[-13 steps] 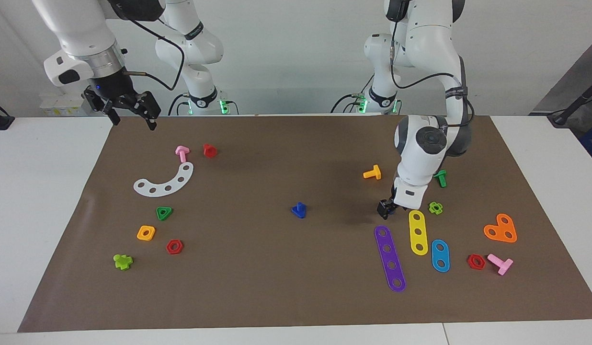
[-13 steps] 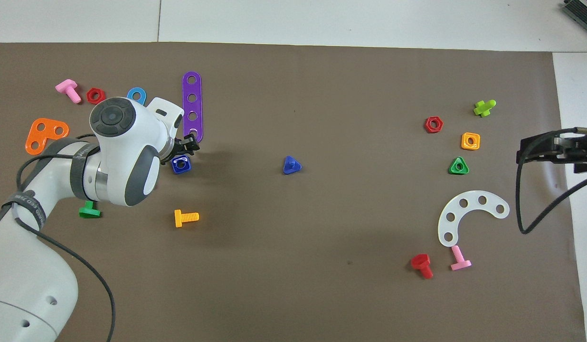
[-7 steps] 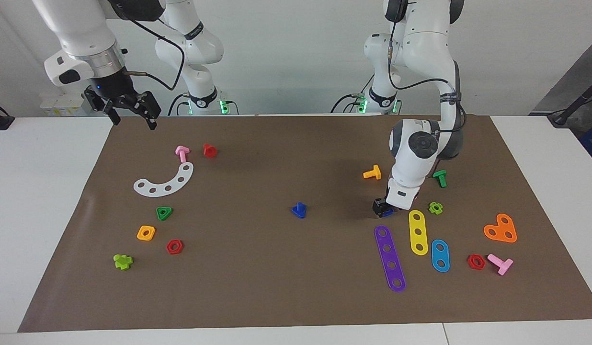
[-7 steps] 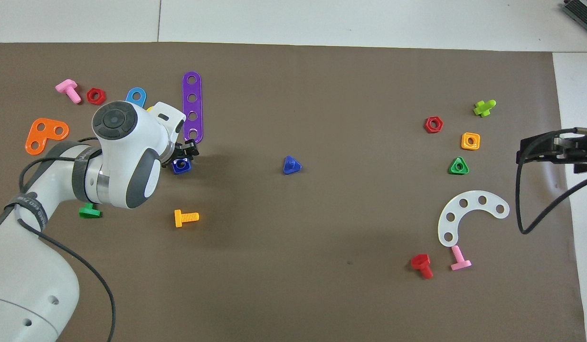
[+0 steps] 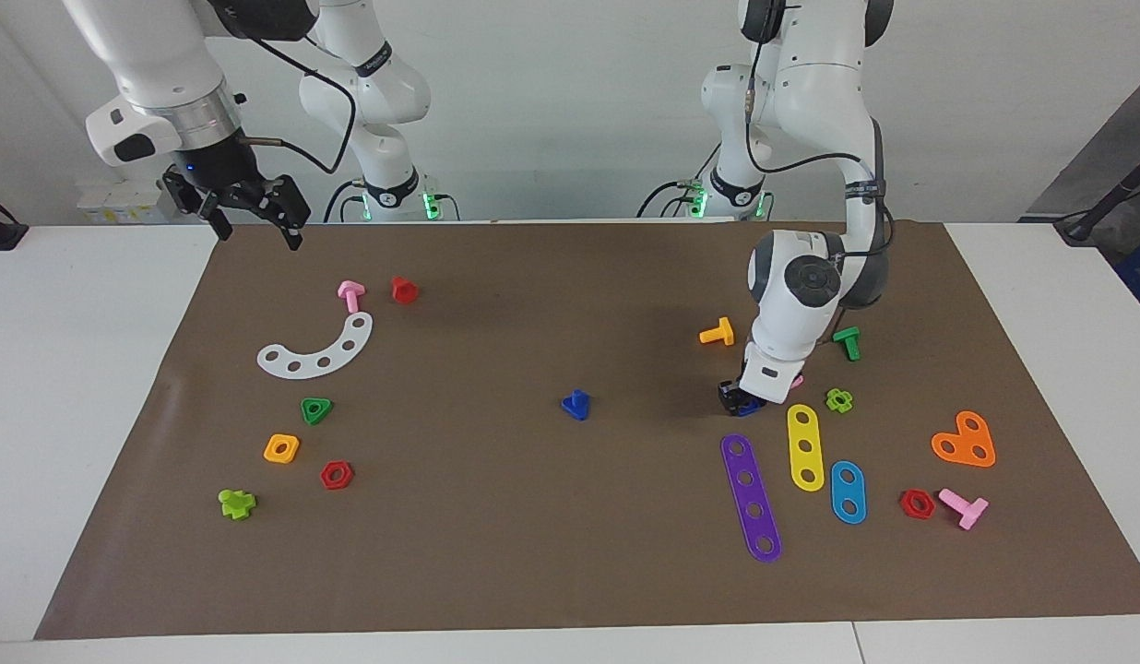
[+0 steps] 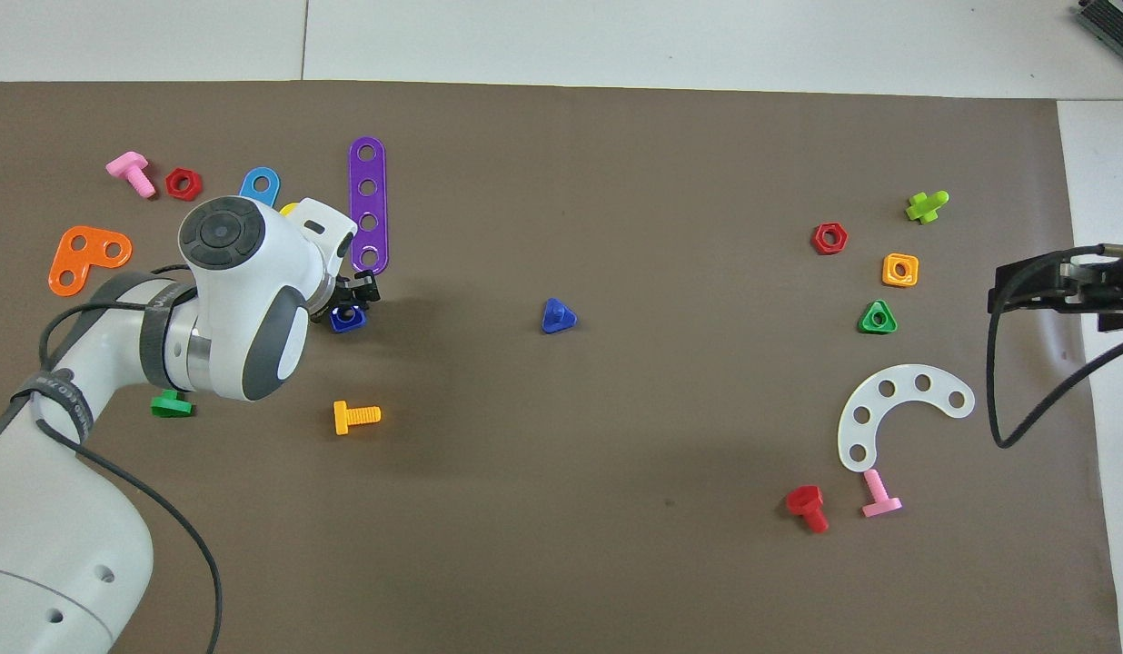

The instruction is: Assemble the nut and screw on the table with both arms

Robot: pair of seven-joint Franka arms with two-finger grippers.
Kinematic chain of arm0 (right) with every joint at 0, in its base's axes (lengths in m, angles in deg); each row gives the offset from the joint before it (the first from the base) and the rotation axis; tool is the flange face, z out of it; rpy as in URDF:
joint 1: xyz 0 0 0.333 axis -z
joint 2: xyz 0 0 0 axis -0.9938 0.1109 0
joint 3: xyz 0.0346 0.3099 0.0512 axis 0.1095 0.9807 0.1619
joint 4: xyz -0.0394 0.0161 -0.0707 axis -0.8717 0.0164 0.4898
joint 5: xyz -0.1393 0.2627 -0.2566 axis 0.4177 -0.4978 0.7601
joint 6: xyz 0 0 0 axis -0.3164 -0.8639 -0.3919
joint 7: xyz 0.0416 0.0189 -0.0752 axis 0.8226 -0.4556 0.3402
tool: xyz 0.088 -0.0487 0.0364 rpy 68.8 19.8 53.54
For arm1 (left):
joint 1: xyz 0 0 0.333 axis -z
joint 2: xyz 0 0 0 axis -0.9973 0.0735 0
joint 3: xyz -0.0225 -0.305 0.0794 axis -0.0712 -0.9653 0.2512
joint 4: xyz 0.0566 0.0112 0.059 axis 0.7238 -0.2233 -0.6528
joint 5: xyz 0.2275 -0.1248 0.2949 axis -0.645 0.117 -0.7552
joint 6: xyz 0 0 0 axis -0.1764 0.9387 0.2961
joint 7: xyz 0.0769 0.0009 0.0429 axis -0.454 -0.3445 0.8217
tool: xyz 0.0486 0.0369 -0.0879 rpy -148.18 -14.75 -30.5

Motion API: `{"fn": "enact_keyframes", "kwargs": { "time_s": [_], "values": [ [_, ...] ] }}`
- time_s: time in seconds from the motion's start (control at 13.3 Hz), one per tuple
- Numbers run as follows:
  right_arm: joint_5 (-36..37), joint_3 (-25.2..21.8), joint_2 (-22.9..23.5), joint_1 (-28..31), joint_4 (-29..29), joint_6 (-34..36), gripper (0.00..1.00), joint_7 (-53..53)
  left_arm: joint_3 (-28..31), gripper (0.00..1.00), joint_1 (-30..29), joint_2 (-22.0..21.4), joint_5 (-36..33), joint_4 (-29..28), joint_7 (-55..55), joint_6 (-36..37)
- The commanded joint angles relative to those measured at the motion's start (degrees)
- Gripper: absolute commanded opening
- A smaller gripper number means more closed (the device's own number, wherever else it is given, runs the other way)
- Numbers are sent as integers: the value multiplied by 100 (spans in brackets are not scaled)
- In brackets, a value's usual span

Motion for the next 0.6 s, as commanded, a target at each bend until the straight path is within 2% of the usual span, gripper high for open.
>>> {"fn": "enact_keyframes", "kwargs": {
  "time_s": [0.0, 0.3, 0.53],
  "values": [
    [-81, 45, -151, 96, 163, 40, 100, -141, 46, 46, 51, -121, 145, -185, -124, -148],
    [-81, 45, -151, 96, 171, 40, 100, -141, 28, 32, 33, -121, 163, -185, -141, -148],
    [-81, 45, -159, 96, 171, 32, 100, -141, 46, 29, 42, -86, 163, -20, -203, -113]
  ]
}}
